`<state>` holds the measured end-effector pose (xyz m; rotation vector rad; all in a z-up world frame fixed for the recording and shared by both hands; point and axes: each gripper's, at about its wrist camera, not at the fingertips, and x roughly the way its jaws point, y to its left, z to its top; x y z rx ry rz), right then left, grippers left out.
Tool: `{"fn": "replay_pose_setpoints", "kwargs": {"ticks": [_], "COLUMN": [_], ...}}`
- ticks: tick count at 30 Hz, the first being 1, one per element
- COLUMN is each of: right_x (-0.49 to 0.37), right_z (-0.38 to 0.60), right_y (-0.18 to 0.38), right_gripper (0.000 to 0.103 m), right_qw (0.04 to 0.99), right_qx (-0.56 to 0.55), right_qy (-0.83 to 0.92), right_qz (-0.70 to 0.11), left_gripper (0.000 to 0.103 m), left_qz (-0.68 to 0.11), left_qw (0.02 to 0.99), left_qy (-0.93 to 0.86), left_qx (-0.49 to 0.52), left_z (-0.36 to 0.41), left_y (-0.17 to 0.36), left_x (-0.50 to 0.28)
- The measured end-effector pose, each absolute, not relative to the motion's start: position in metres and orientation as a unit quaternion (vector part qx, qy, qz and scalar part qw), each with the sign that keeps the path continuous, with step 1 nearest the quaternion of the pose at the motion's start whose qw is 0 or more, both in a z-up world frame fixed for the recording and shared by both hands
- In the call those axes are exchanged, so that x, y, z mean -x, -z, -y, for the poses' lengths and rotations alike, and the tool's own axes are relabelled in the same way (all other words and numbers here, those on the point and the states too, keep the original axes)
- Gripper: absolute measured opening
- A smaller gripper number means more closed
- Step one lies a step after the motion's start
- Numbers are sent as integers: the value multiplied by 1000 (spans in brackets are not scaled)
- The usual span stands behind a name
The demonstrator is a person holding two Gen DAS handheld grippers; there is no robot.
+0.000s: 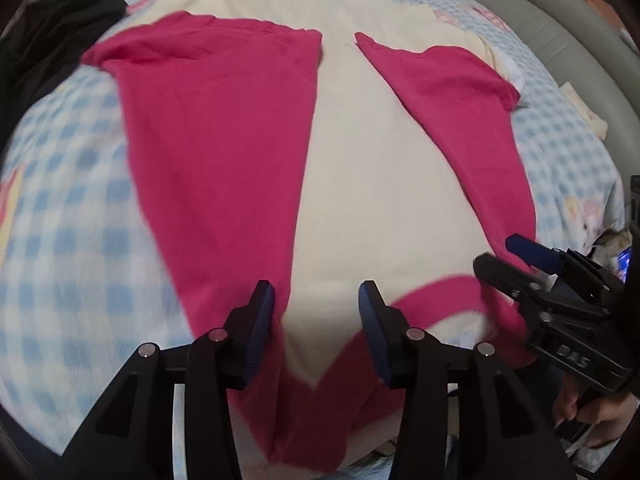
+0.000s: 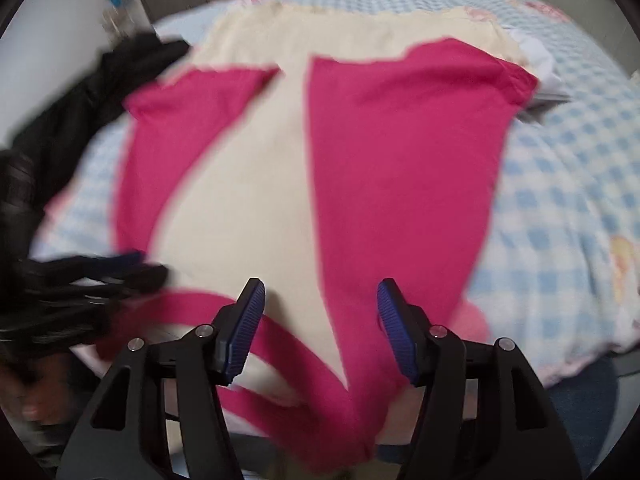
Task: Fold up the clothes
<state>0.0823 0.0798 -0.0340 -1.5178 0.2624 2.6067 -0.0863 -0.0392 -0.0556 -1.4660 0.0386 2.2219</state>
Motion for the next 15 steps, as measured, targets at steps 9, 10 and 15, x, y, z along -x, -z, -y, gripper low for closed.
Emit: {"fn": "replay_pose_setpoints", "kwargs": {"ticks": [9,10,15], "right_x": [-111,-114,-128], "right_z": [-94,-96,-104], "right_y": [42,42,46], "right_gripper": [62,62,62], "right_qw": [62,63,69], "right_qx": [506,507,509], "right_qy": [-850,-849,-842], "right_qz": [-133,-139,-167], "left_gripper": [43,43,45], "left_qz": [42,26,47], "left_qw": [237,226,230], "left_qy": [-819,-813,-797], "left_qx": [521,536,556], "left_z": [83,81,93], "left_y": [42,49,59], "left_x": [64,64,57]}}
